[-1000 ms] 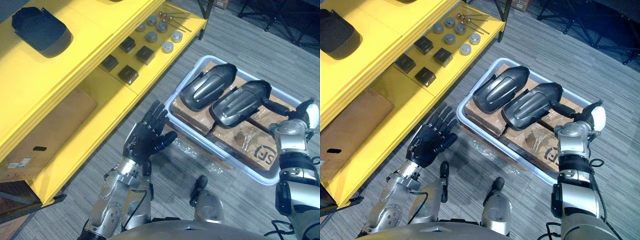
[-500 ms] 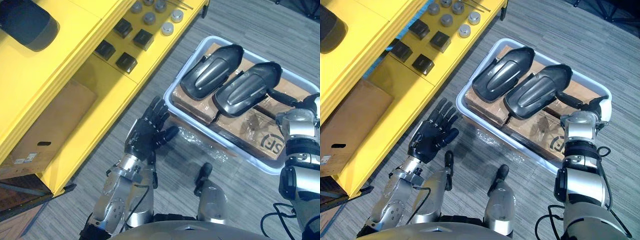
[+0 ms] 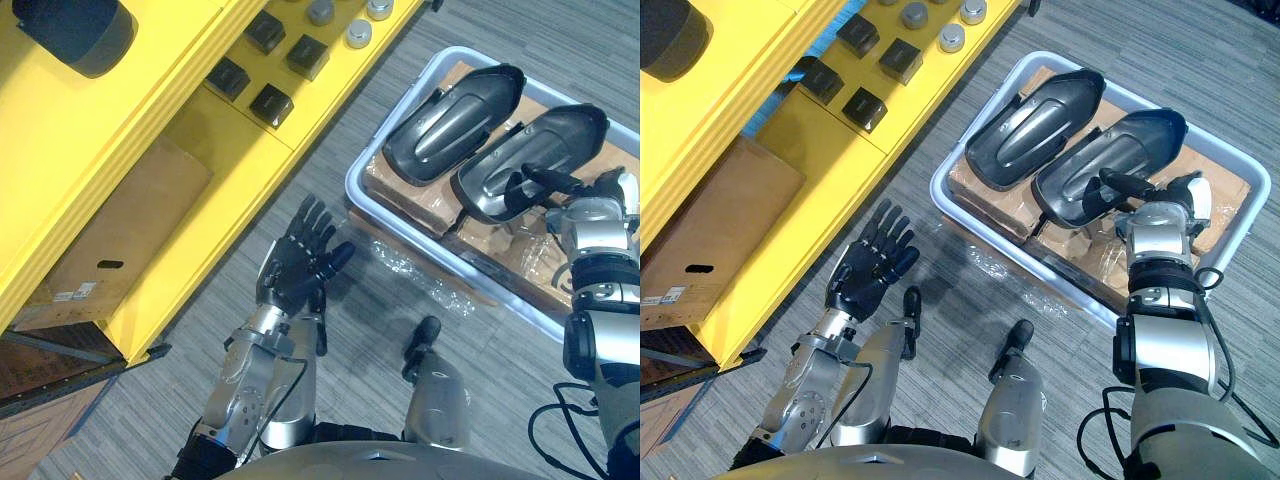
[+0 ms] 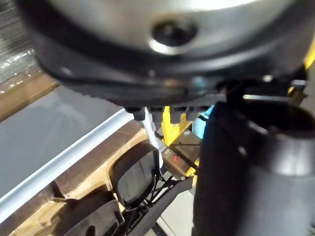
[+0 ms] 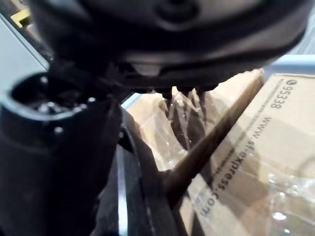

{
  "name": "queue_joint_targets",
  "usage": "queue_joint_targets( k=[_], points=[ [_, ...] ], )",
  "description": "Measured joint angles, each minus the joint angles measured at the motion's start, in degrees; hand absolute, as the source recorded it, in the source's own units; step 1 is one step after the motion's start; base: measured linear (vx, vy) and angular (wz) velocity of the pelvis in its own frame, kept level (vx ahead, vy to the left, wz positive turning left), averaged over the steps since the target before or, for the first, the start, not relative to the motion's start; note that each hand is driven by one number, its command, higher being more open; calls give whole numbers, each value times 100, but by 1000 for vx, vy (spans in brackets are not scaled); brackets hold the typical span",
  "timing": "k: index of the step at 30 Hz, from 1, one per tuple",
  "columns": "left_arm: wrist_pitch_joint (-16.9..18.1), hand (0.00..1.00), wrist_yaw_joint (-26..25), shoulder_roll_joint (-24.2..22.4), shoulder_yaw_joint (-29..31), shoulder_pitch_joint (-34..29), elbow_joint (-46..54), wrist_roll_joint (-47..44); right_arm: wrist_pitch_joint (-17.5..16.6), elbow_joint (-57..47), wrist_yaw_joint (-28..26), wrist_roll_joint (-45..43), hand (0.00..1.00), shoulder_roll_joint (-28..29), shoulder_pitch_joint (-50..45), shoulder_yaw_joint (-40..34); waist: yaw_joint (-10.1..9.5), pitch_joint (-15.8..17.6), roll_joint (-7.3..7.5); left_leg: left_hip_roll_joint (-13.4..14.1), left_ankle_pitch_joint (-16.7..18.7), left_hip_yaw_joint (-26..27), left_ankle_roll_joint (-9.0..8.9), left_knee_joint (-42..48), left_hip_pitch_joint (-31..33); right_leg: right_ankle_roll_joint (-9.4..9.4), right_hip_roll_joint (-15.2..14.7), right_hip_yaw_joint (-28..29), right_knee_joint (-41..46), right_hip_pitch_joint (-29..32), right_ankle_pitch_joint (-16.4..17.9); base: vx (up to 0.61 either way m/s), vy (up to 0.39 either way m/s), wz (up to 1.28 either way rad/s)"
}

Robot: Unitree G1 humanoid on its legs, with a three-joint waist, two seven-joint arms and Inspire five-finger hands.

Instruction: Walk over and take three plastic housings, then place them on the shelf

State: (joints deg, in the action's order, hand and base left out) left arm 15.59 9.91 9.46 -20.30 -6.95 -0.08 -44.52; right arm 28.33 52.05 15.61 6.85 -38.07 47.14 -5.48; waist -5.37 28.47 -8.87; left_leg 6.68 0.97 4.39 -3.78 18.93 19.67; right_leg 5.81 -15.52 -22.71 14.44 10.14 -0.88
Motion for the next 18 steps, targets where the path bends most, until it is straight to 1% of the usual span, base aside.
queue_joint_targets(
  k=[1,6,9,12,13,15,17,18],
  points=[
    [45,100,-2,0,-9,4,1,-37,59,3,-49,320,0,0,-4,77,9,1,-3,-4,2,3,0,-4,3,-20,-13,9,33,21,25,-62,17,-1],
    [60,100,-119,1,-30,6,3,-36,333,160,-194,1343,0,-131,25,242,15,1,-3,-4,-25,8,25,-27,-1,-23,-18,22,50,35,37,-49,12,-1],
    [60,100,-188,4,-34,3,4,-36,409,365,-243,1532,0,-196,116,320,5,1,-3,-10,-59,8,14,-73,-13,-15,-19,14,38,34,29,-1,2,1],
    [60,100,-222,13,-53,-2,19,-39,467,728,-281,1521,0,-221,188,181,-18,-1,-5,-21,-130,-7,12,-152,-24,18,-22,-30,16,32,4,15,0,6],
    [59,100,-224,15,-73,-4,24,-40,417,980,-335,1216,0,-220,193,78,-46,-3,-8,-21,-150,-11,10,-179,-36,20,-20,-42,17,24,1,25,-7,6],
    [58,100,-223,20,-70,-39,73,-39,193,1141,-188,905,0,-251,67,1,-54,-4,-9,-25,-191,-23,-3,-222,-65,19,-20,-69,13,-2,0,14,-4,3],
    [58,100,-222,65,-56,-37,77,-36,-323,1232,-142,127,0,-256,-34,-273,-34,-6,-12,-24,-196,3,-9,-286,-222,10,-16,-63,-12,-127,9,10,-2,-2],
    [58,100,-222,64,-45,-37,93,-38,-473,1227,-140,28,0,-239,-77,-332,-30,-11,-15,-26,-205,8,-15,-324,-264,10,-12,-61,-27,-155,9,0,0,0]
  ],
)
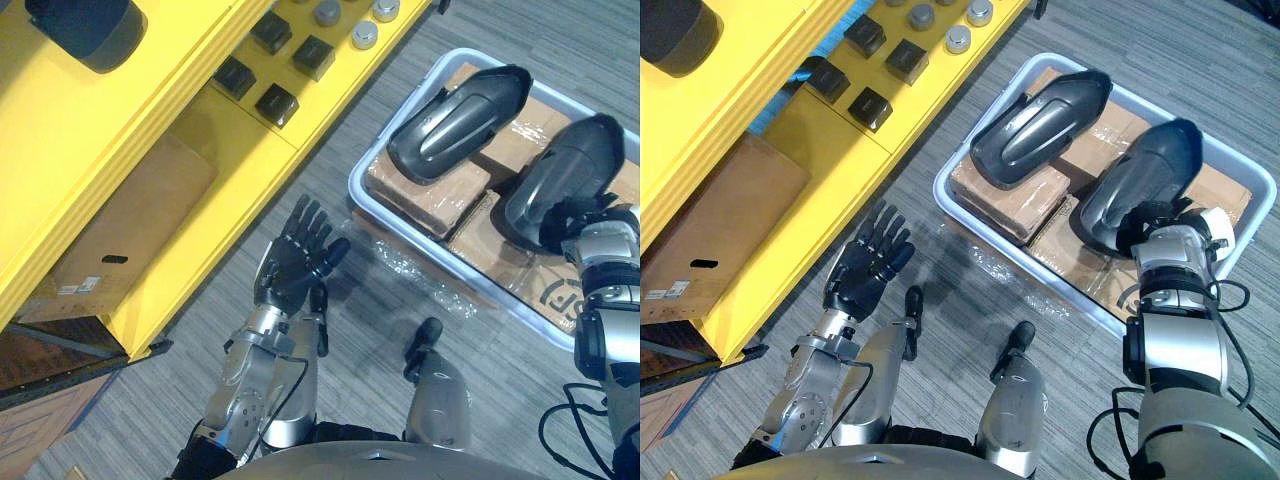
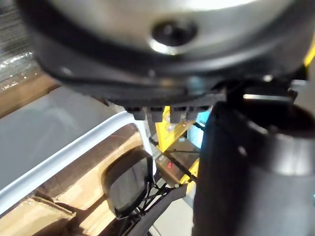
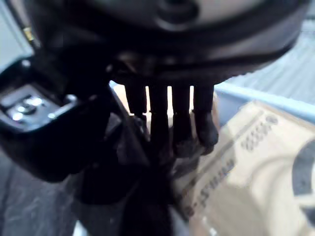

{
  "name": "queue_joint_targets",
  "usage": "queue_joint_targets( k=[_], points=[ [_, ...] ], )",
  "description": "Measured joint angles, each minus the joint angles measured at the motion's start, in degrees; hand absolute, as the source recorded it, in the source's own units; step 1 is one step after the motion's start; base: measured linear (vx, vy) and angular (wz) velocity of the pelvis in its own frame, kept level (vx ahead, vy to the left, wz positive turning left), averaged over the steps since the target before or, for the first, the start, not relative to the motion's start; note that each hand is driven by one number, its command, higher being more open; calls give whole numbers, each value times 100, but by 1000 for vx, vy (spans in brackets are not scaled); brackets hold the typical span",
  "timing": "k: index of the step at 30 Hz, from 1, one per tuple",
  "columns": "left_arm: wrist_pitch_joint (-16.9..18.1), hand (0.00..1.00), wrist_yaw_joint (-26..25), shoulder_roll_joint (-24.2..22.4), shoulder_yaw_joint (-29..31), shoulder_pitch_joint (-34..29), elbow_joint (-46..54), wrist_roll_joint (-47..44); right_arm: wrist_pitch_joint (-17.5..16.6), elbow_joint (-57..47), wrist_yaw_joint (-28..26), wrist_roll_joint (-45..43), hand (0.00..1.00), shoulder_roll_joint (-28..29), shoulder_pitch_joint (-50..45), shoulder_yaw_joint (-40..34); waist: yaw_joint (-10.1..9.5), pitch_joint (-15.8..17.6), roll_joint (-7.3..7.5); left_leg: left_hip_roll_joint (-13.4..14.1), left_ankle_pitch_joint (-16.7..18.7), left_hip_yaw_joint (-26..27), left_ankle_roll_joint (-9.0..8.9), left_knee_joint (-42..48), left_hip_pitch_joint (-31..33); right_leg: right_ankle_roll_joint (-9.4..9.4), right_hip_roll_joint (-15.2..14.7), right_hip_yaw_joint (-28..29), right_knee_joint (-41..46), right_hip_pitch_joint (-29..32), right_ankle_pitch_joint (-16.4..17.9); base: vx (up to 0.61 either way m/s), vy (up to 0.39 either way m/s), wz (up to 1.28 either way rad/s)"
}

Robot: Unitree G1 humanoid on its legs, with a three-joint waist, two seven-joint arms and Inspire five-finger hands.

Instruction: Walk over and take three plastic housings, then place them on the shelf

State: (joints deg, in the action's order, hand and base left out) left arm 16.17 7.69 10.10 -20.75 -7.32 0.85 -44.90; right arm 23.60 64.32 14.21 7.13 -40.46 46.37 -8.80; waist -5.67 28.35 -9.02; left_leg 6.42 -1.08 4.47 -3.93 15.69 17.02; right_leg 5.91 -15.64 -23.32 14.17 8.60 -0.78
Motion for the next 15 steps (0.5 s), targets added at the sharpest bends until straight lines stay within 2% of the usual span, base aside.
queue_joint_targets(
  k=[4,8,10,12,15],
  points=[
    [1,100,13,6,145,-7,299,-5,-597,-10,7,-188,0,62,-359,-139,-17,-1,-1,4,-61,-6,-3,-131,-78,-10,20,-18,-31,-44,9,-6,-1,1],
    [4,100,75,119,363,-163,325,-4,-1175,-592,75,-149,0,307,-1040,-295,-1,-7,38,-5,-165,21,-25,-414,-325,-14,29,-14,-66,-164,19,0,0,0],
    [4,100,121,153,441,-255,355,-4,-1287,-802,144,-84,0,461,-1248,-294,22,-31,94,4,-205,41,-36,-524,-407,-14,53,-9,-102,-207,19,6,-25,-3],
    [4,100,275,220,500,-452,432,4,-1430,-1308,303,-64,0,769,-1678,-291,69,-67,222,13,-282,57,-54,-731,-585,-18,85,-17,-174,-316,23,23,-44,-1],
    [2,100,393,223,508,-506,439,8,-1431,-1780,460,-21,0,1112,-2029,-294,113,-151,333,12,-304,89,-63,-866,-719,-8,105,-14,-266,-407,16,24,-19,-2]
  ],
)
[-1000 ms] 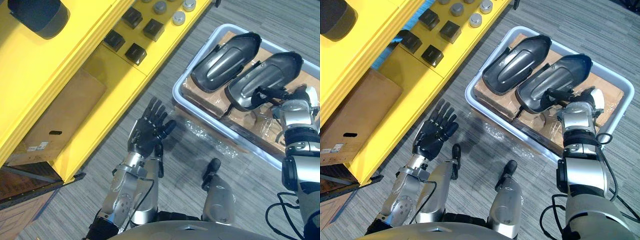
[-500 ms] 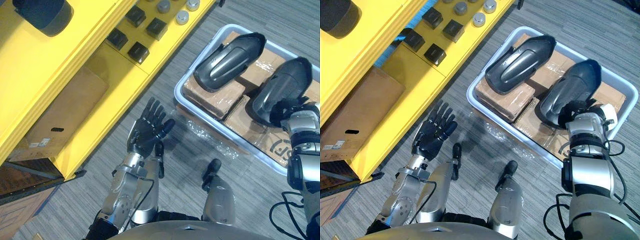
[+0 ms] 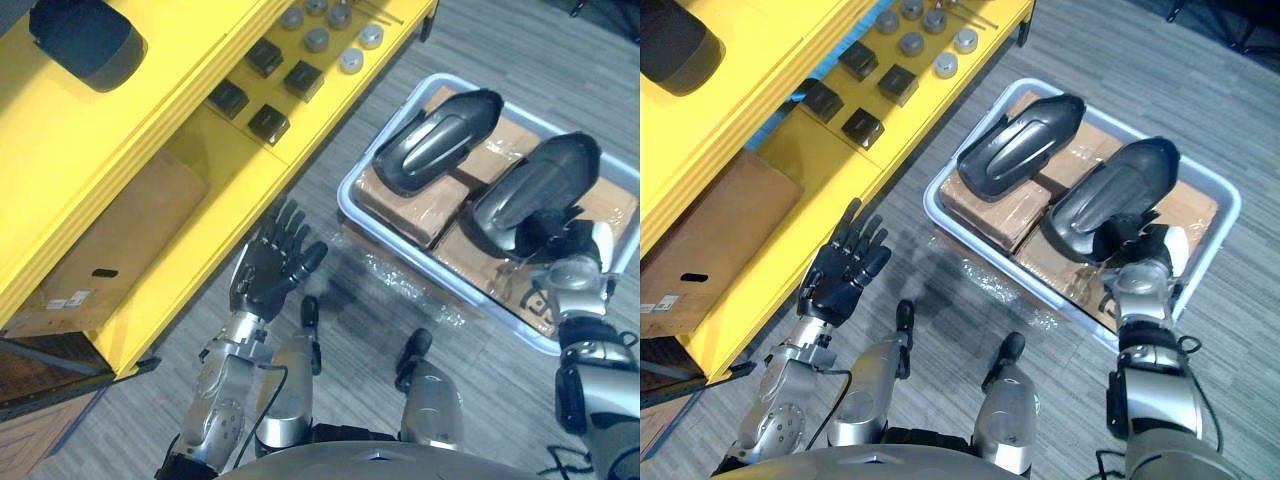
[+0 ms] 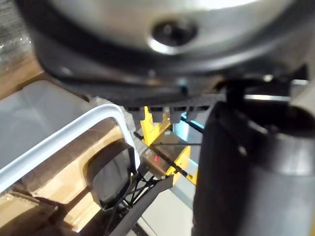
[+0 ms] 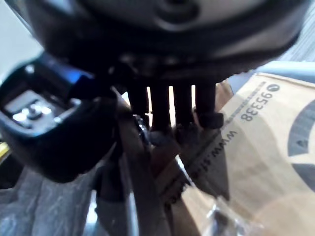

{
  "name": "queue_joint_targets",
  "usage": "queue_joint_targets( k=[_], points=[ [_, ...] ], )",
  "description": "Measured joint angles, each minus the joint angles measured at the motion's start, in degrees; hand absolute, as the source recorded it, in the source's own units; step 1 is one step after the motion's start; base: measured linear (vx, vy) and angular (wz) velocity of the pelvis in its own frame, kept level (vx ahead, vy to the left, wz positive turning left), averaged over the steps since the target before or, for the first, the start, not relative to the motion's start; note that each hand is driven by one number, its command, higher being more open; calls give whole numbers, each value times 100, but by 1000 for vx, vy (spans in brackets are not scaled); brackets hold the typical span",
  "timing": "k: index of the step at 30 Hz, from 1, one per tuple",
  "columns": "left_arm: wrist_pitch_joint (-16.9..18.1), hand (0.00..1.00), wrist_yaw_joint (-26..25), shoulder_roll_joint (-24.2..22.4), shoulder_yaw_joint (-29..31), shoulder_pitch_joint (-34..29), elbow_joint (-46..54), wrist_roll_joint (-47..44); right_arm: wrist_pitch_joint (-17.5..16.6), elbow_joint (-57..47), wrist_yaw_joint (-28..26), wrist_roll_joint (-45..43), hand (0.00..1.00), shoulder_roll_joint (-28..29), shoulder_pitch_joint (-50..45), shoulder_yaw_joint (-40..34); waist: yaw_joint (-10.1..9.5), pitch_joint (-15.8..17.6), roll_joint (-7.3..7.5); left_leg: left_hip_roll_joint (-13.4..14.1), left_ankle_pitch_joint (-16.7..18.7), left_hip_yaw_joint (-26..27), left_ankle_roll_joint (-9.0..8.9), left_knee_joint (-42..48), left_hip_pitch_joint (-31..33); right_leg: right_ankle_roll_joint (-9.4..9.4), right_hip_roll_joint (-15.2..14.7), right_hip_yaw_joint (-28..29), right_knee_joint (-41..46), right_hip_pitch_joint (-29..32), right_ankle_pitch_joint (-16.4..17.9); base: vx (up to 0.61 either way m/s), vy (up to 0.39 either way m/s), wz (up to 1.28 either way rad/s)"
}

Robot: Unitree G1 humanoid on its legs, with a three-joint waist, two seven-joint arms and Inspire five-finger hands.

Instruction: Walk over and take three plastic housings, then place them on the shelf

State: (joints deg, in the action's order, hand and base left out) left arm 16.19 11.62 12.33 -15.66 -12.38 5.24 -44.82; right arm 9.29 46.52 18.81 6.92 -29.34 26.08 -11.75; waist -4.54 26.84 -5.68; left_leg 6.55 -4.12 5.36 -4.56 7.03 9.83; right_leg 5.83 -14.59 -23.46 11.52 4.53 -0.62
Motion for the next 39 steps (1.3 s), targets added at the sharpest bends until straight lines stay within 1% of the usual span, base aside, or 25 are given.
queue_joint_targets(
  k=[2,3,4,5,7,8,10,12,13,14,15,16,18,19,20,21,22,23,24,25,28,29,32,36,39],
  points=[
    [-62,100,111,-16,21,-18,138,34,32,-724,228,384,0,478,-601,1,32,-118,91,-2,-12,42,-13,-148,-119,35,24,0,-151,-105,-28,53,-11,-5],
    [-142,100,112,-29,46,-28,239,48,52,-957,270,432,0,563,-758,1,48,-134,104,-4,-12,46,-14,-164,-136,44,27,-5,-177,-130,-35,59,-4,0],
    [-310,100,116,-41,92,-42,385,105,118,-1347,279,610,0,684,-1013,2,78,-179,120,-11,-13,52,-17,-217,-186,51,26,-15,-206,-173,-41,53,-2,0],
    [-490,100,133,-51,142,-30,438,407,142,-1684,287,709,0,742,-1203,1,118,-262,133,-7,-20,74,-27,-287,-240,81,31,-14,-269,-212,-65,64,-10,-2],
    [-903,100,143,-47,228,56,445,767,148,-2206,304,923,0,755,-1425,0,196,-451,140,0,-45,120,-40,-414,-322,108,37,-3,-346,-245,-89,91,-17,-8],
    [-1230,100,139,-46,239,68,444,905,139,-2459,351,1197,0,755,-1478,0,253,-553,163,4,-47,175,-43,-483,-420,120,57,21,-441,-320,-118,75,-11,-14],
    [-1611,100,146,-39,225,69,443,971,97,-2662,467,1548,0,749,-1492,-1,332,-706,204,8,-46,243,-45,-558,-525,137,74,55,-527,-389,-135,63,-10,-18],
    [-2163,100,267,-17,202,171,439,971,-116,-2868,697,1912,0,665,-1544,-7,372,-908,289,5,-31,410,-65,-616,-704,157,111,181,-672,-508,-173,89,-10,-29],
    [-2218,100,280,-12,201,193,439,972,-139,-2874,719,1973,0,657,-1545,-9,389,-922,295,4,-31,413,-66,-632,-734,160,114,180,-686,-537,-175,61,-11,-17],
    [-2436,100,346,14,196,310,411,971,-239,-2884,790,2112,0,626,-1552,-12,471,-1008,321,4,-25,449,-72,-671,-817,161,116,195,-706,-587,-176,27,-7,-14],
    [-2639,100,441,68,177,460,352,966,-338,-2884,823,2255,0,624,-1571,-7,478,-1144,334,7,-24,526,-74,-763,-897,165,147,263,-790,-611,-200,34,-8,-22],
    [-2744,100,500,109,154,570,298,948,-388,-2884,826,2345,0,622,-1582,-6,477,-1188,336,11,-24,558,-74,-795,-944,166,161,295,-833,-639,-219,35,-3,-29],
    [-3218,100,735,230,20,1131,-19,867,-658,-2885,836,2675,0,568,-1584,54,536,-1242,320,5,-24,645,-77,-961,-1200,174,180,361,-923,-798,-241,11,-2,-20],
    [-3321,100,792,246,-5,1240,-113,859,-713,-2884,838,2726,0,520,-1584,124,567,-1292,317,3,-39,666,-79,-1025,-1233,184,185,377,-953,-805,-249,-9,3,-13],
    [-3506,100,880,245,-56,1431,-321,752,-844,-2889,838,2874,0,423,-1582,251,644,-1387,308,-1,-85,694,-93,-1127,-1277,185,194,403,-986,-798,-266,11,4,-18],
    [-3592,100,958,252,-138,1618,-579,631,-995,-2893,838,2915,0,331,-1582,351,661,-1439,317,-2,-101,756,-94,-1191,-1349,183,209,470,-988,-798,-267,14,5,-20],
    [-3629,100,981,260,-181,1702,-689,617,-1061,-2893,838,2965,0,293,-1577,396,665,-1464,323,0,-100,776,-95,-1191,-1367,181,215,494,-993,-799,-270,21,-1,-21],
    [-3646,100,1002,279,-255,1847,-870,607,-1237,-2911,838,3110,0,227,-1564,441,693,-1490,339,8,-106,798,-103,-1191,-1412,180,225,516,-1000,-823,-271,14,-7,-12],
    [-3646,100,1006,288,-285,1921,-955,581,-1337,-2928,838,3117,0,188,-1561,462,707,-1494,344,12,-106,808,-104,-1190,-1434,180,230,521,-1011,-849,-271,12,-17,-7],
    [-3618,100,993,323,-301,1995,-1072,455,-1510,-2936,838,3119,0,155,-1509,547,776,-1552,360,14,-106,811,-104,-1190,-1440,173,240,518,-1051,-869,-281,11,-16,-7],
    [-3566,100,946,344,-302,2314,-1375,357,-1897,-2951,838,3340,0,71,-1362,701,799,-1630,366,17,-106,875,-104,-1188,-1493,157,249,599,-1069,-871,-305,-1,-6,-12],
    [-3488,100,923,347,-300,2404,-1461,208,-2081,-2958,837,3341,0,38,-1325,796,802,-1637,373,16,-105,898,-105,-1189,-1525,156,250,626,-1071,-885,-308,-23,1,-11],
    [-3286,100,823,333,-314,2482,-1490,194,-2383,-2994,831,3342,0,38,-1324,967,828,-1692,399,16,-105,895,-106,-1191,-1540,156,252,627,-1072,-900,-310,-7,0,-2],
    [-2923,100,596,328,-369,2619,-1790,221,-2671,-2994,752,3345,0,39,-1324,1234,836,-1763,454,14,-113,853,-110,-1206,-1548,153,252,611,-1073,-926,-329,-35,5,3],
    [-2858,100,343,318,-375,2619,-1925,250,-2791,-2993,589,3341,0,59,-1324,1389,840,-1804,491,15,-135,818,-112,-1209,-1553,154,252,578,-1073,-957,-331,-35,6,6]
  ],
)
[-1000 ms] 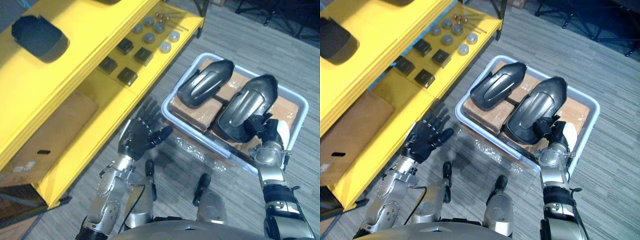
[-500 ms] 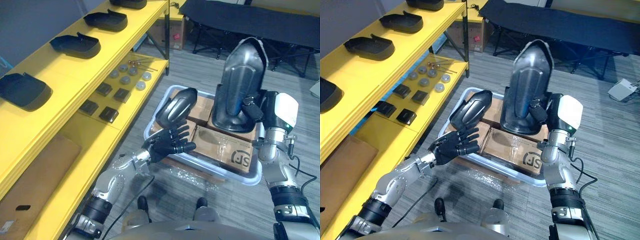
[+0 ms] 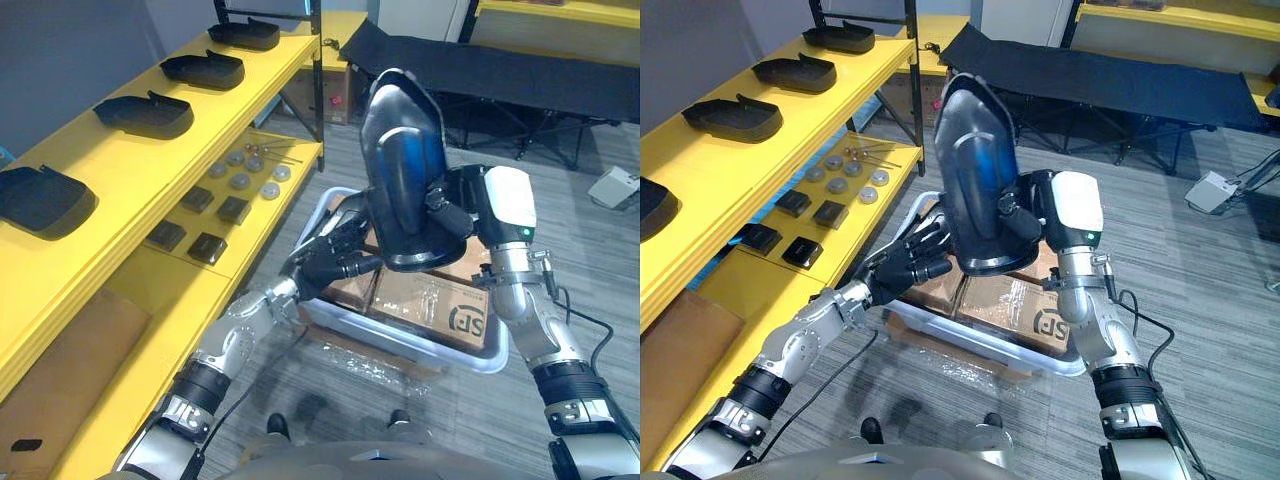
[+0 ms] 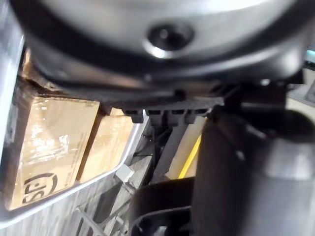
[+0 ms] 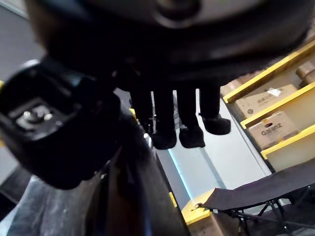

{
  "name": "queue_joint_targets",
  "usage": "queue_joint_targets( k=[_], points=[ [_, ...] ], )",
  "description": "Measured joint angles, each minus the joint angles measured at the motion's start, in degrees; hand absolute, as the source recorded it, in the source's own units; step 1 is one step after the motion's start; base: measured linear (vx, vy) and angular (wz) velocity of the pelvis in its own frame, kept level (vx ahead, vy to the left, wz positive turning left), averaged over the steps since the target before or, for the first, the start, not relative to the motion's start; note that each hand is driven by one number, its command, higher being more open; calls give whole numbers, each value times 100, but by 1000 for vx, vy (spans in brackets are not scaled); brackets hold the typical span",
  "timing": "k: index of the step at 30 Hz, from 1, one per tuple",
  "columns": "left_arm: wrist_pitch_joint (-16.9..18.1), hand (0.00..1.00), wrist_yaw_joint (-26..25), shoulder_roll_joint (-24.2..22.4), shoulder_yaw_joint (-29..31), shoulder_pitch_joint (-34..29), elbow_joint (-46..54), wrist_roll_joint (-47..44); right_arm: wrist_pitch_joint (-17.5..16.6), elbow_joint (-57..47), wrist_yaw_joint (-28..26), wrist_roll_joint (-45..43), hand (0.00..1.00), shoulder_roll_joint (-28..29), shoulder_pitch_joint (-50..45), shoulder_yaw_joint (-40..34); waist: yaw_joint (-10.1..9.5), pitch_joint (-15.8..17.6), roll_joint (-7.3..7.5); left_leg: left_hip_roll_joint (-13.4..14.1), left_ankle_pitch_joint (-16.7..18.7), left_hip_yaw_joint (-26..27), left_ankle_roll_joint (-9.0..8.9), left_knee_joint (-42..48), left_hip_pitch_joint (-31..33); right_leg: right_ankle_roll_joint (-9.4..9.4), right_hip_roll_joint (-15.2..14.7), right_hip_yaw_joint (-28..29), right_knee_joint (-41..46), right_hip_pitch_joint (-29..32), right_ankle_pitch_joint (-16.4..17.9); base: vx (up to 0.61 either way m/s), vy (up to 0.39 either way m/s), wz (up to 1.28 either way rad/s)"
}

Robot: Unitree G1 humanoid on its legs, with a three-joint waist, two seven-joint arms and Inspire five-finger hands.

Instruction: Walk over and take three plastic housings, then place them on the shelf

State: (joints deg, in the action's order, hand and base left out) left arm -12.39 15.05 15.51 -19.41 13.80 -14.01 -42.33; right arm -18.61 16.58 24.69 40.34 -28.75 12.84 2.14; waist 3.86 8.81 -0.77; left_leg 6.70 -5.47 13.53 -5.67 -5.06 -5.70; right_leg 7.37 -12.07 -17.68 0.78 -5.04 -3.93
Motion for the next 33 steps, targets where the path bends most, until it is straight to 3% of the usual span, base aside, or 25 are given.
queue_joint_targets(
  k=[13,14,22,29,33],
  points=[
    [127,100,-90,-248,-53,-1,8,-298,-360,61,-351,-26,0,460,-306,677,-42,-75,4,0,-48,-105,1,-2,25,-1,-1,-81,-11,-41,-14,-5,3,2],
    [128,0,-181,-294,-55,-11,7,-458,-359,75,-351,-115,0,596,-337,756,-41,-75,4,-1,-50,-119,2,-2,28,-1,-1,-82,-12,-40,-15,0,0,0],
    [370,0,-630,-440,-175,-133,131,-1161,-278,74,-327,-756,0,959,-750,841,-133,-110,30,-7,-49,-134,2,-1,57,4,5,-99,-94,-56,-24,0,0,0],
    [433,0,-1242,-469,-225,-386,122,-1379,-188,-166,-50,-754,0,1120,-1004,1126,-69,-156,82,-2,-41,-138,-8,2,68,4,17,-101,-125,-57,-24,0,0,0],
    [613,0,-1262,-467,-284,-478,95,-1379,-70,-168,5,-757,0,1228,-1024,1185,-77,-163,95,-2,-40,-141,-9,1,67,4,17,-112,-134,-73,-24,-1,0,1]
  ],
)
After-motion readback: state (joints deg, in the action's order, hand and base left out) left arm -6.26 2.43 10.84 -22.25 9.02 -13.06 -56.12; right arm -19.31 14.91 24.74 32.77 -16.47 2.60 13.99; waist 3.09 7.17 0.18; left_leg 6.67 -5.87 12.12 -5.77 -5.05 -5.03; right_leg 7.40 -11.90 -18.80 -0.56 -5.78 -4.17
